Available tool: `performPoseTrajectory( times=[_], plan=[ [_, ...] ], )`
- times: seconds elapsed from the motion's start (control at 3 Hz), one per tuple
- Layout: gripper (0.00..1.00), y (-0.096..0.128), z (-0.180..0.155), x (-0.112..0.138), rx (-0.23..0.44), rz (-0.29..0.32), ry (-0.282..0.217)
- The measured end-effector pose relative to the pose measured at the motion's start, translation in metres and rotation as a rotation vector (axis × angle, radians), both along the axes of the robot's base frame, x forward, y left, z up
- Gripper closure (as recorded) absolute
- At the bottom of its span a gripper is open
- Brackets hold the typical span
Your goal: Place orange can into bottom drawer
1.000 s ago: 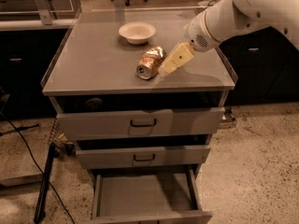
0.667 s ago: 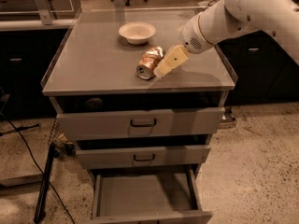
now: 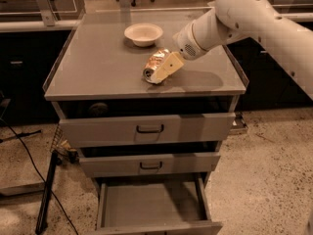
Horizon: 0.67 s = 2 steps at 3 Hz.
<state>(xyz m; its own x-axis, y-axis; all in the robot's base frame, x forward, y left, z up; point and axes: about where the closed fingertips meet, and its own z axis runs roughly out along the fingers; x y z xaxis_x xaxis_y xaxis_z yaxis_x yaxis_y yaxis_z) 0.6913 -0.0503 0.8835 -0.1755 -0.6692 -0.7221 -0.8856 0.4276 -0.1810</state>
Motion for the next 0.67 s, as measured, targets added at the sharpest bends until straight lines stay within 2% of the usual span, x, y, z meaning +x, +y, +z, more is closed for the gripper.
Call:
performPoseTrajectory(
  times=[0.33,0.67],
  plan=[
    [0.00,0.005,-0.006,0.006,-0.001,0.005,0.009],
    [0.00,0.017,-0.030,0.019,-0.002,0.012,0.056]
  ],
)
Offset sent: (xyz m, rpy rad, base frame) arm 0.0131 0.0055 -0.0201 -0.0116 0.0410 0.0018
